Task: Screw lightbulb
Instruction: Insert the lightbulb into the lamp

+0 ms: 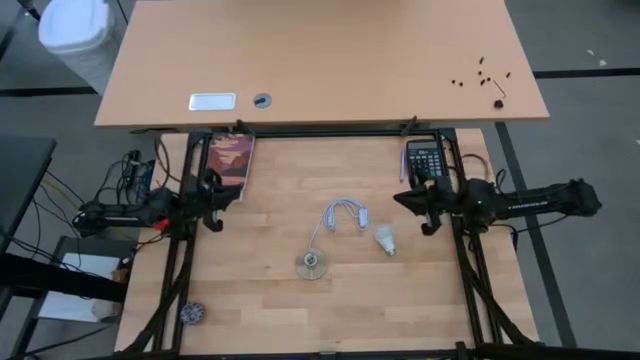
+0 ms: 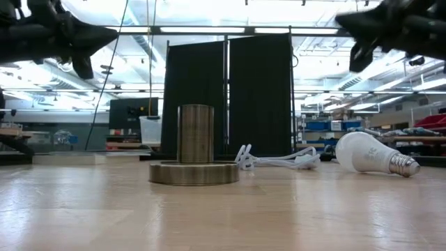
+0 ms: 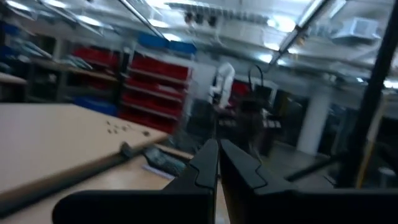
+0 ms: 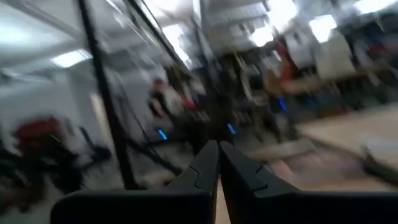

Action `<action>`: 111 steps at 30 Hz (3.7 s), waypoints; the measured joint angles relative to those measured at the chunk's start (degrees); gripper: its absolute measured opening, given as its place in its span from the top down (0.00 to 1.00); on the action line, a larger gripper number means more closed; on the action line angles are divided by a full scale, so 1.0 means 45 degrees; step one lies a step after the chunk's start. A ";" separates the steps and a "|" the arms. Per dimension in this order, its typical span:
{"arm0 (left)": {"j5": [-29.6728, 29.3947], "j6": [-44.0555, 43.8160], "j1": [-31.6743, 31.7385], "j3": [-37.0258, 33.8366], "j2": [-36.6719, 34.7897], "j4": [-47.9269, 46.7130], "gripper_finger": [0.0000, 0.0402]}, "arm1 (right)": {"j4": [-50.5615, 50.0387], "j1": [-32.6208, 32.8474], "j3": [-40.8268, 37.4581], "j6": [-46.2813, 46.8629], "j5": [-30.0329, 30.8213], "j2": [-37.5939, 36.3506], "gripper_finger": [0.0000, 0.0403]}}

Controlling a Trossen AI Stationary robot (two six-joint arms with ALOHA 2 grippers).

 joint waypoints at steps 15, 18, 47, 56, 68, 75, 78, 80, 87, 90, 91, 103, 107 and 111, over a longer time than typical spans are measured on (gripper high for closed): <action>-0.1691 0.2576 -0.0005 0.1562 0.1307 -0.0773 0.94 | -0.3944 -0.3854 0.2626 0.0869 -0.3301 0.1967 0.88; -0.1574 0.2666 -0.0005 0.1575 0.1688 -0.1428 0.94 | -0.3698 -0.4673 0.2626 0.0956 -0.4108 0.2478 0.86; 0.2510 0.3370 -0.0019 0.1602 0.7991 0.4373 0.88 | -0.5020 -0.3402 0.4129 0.0921 -0.3241 0.3159 0.63; 0.2498 0.3407 -0.0024 0.1602 0.7995 0.4284 0.77 | -0.6538 -0.1764 0.5148 0.1053 0.0146 0.3159 0.62; 0.2784 0.3885 -0.0029 0.1606 0.7990 0.4645 0.65 | -0.7549 -0.1250 0.5428 0.1776 0.1415 0.3159 0.62; 0.4801 0.3524 -0.0034 0.1606 0.7990 0.4624 0.65 | -0.7198 -0.1241 0.5428 0.2079 0.1709 0.3159 0.62; 0.4841 0.2952 -0.0034 0.1606 0.7990 0.4631 0.65 | -0.7193 -0.1181 0.5433 0.2395 0.1709 0.3308 0.62; 0.4841 0.2868 -0.0034 0.1606 0.7990 0.4628 0.65 | -0.7187 -0.1094 0.5433 0.2738 0.1709 0.3560 0.62; 0.4840 0.2589 -0.0034 0.1673 0.7990 0.4557 0.65 | -0.6578 -0.0433 0.5433 0.3278 0.2618 0.4943 0.62; 0.4832 0.2199 -0.0034 0.2020 0.7990 0.4372 0.65 | -0.5938 -0.0223 0.5433 0.3269 0.2960 0.5381 0.62; 0.4832 0.2185 -0.0034 0.2182 0.7990 0.4165 0.65 | -0.5811 -0.0177 0.5433 0.3265 0.3017 0.5474 0.62; 0.4802 0.2229 -0.0034 0.2826 0.7990 0.2789 0.65 | -0.4882 0.0737 0.5433 0.3288 0.4369 0.5631 0.62; 0.4893 0.2199 -0.0034 0.2826 0.7990 0.2653 0.65 | -0.4894 0.1208 0.5433 0.3375 0.4910 0.5631 0.62; 0.5007 0.2185 -0.0034 0.2826 0.7990 0.2185 0.65 | -0.4894 0.1580 0.5433 0.3380 0.5570 0.5631 0.62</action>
